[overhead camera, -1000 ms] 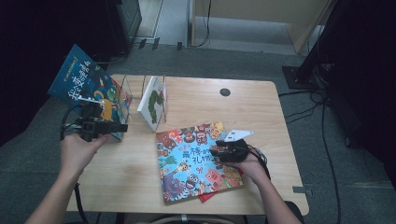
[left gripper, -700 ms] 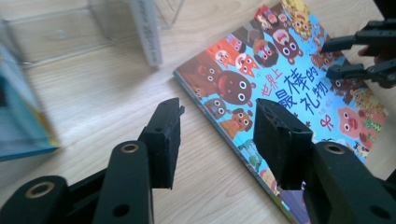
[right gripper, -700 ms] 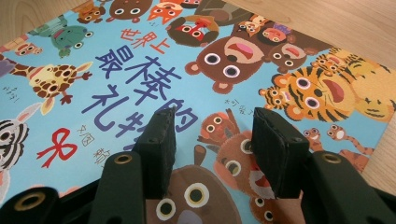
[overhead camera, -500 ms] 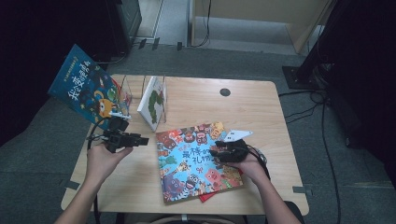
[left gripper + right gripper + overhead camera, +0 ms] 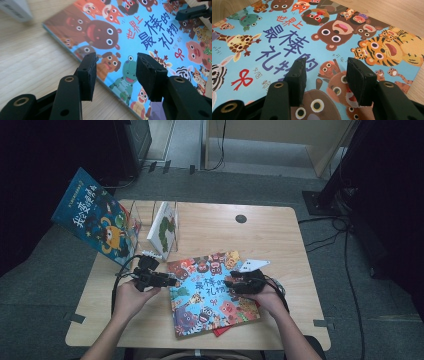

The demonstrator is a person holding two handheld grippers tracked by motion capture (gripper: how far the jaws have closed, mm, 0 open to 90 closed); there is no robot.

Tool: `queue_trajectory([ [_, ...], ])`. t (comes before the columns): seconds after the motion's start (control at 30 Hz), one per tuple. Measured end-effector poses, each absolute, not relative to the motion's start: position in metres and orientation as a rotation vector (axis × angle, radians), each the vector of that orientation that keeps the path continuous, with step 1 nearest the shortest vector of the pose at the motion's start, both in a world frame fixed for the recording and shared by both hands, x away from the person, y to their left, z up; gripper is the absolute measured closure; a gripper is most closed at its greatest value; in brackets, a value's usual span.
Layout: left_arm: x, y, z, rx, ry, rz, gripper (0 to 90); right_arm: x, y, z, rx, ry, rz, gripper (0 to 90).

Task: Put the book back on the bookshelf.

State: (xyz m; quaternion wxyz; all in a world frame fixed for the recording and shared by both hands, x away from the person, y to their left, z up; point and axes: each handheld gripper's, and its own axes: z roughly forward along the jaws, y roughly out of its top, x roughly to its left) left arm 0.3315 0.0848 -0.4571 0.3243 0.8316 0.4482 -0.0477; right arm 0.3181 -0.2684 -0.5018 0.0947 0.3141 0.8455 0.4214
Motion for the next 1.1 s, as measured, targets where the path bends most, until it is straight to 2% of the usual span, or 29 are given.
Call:
queue_trajectory([
  [0.43, 0.334, 0.077, -0.475, 2.167, 1.165, -0.158, 52.1, 0.317, -0.269, -0.501, 0.956, 2.511, 1.252, 53.0],
  [0.67, 0.33, 0.074, -0.477, 2.197, 1.095, -0.095, 51.8, 0.317, -0.27, -0.501, 1.008, 2.506, 1.264, 54.4],
  [0.77, 0.329, 0.076, -0.479, 2.154, 1.112, -0.127, 46.9, 0.317, -0.271, -0.5, 1.025, 2.504, 1.267, 54.6],
  [0.83, 0.329, 0.078, -0.48, 2.133, 1.115, -0.148, 46.9, 0.317, -0.271, -0.5, 1.027, 2.501, 1.268, 54.8],
  [1.07, 0.326, 0.078, -0.481, 2.148, 1.065, -0.097, 47.6, 0.313, -0.275, -0.501, 1.027, 2.481, 1.264, 61.0],
  [1.1, 0.328, 0.08, -0.482, 2.141, 1.077, -0.103, 50.0, 0.312, -0.277, -0.501, 1.042, 2.473, 1.261, 64.4],
])
